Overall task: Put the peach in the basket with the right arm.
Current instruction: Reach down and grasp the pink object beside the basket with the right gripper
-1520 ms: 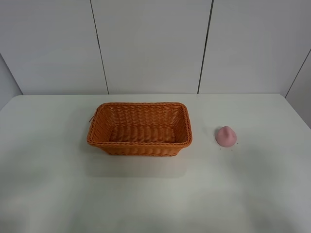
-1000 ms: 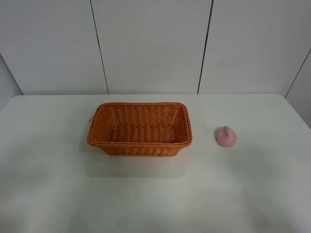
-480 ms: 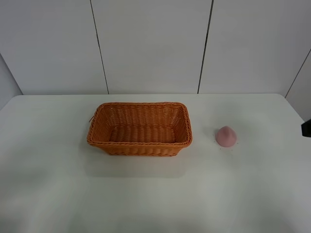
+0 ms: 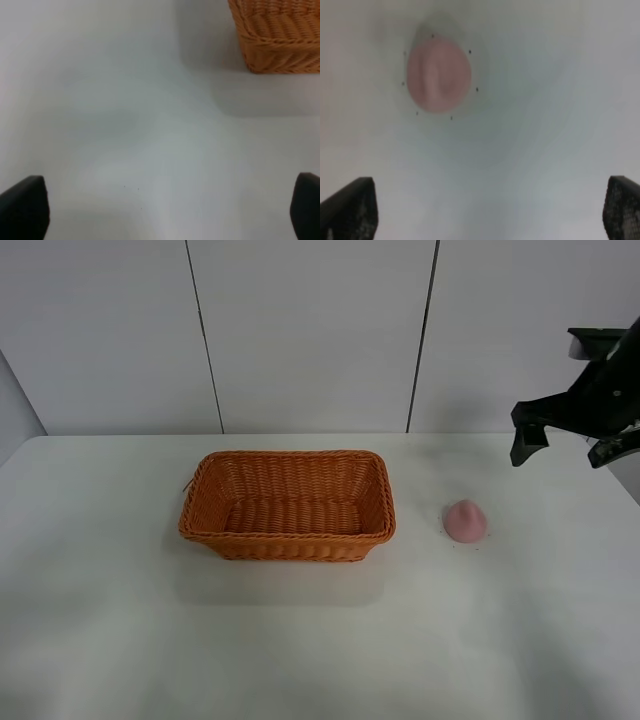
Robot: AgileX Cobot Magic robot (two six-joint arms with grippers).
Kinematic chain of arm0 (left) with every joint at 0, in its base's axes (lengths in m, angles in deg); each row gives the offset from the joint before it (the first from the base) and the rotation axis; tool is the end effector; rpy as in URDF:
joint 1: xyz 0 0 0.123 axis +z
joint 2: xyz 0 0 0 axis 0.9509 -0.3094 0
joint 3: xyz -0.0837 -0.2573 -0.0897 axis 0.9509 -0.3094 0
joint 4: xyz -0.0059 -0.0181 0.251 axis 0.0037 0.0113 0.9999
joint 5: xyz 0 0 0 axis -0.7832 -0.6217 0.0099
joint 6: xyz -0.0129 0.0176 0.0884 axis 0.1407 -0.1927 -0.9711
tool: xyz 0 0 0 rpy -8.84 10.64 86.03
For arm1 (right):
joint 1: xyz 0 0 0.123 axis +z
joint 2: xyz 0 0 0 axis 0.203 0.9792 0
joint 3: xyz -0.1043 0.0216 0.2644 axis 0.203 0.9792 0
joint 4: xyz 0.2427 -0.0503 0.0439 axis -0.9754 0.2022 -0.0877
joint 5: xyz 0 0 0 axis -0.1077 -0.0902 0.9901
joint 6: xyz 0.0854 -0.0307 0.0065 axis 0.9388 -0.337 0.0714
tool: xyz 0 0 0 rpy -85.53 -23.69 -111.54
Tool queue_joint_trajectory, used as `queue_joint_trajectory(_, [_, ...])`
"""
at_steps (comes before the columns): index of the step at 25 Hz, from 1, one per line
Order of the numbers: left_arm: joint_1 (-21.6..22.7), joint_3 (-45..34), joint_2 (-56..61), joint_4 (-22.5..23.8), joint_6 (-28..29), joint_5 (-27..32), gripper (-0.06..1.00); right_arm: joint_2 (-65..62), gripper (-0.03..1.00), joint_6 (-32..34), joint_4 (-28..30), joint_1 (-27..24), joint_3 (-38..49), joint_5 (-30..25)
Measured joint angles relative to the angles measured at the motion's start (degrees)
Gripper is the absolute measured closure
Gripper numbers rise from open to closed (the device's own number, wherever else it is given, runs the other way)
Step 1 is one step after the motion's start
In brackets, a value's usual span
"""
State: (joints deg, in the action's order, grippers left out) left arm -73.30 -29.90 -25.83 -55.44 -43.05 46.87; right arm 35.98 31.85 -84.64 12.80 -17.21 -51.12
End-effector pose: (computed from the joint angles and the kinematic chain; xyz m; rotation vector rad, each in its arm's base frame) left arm -0.0046 0.0016 0.2762 0.0476 2.0361 0.0222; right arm 0.3445 0.0078 0.2744 0.0102 2.8436 0.0307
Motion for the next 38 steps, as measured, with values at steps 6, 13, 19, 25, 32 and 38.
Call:
queue_joint_trajectory(6, [0.0,0.0,0.0,0.0,0.0,0.0,-0.04,14.56,0.27,0.0,0.43,0.36,-12.14,-3.15])
queue_joint_trajectory(13, [0.0,0.0,0.0,0.0,0.0,0.0,-0.04,20.25,0.27,-0.21,0.5,5.69,-16.81,-3.68])
queue_joint_trajectory(19, [0.0,0.0,0.0,0.0,0.0,0.0,-0.04,22.34,0.27,-0.16,0.49,6.48,-16.81,-3.48])
queue_joint_trajectory(25, [0.0,0.0,0.0,0.0,0.0,0.0,-0.04,26.06,0.27,0.01,0.44,6.48,-16.88,-2.59])
queue_joint_trajectory(32, [0.0,0.0,0.0,0.0,0.0,0.0,-0.04,31.32,0.27,0.01,0.44,6.48,-16.88,-0.19])
queue_joint_trajectory(38, [0.0,0.0,0.0,0.0,0.0,0.0,-0.04,33.83,0.27,0.01,0.44,6.48,-16.9,0.59])
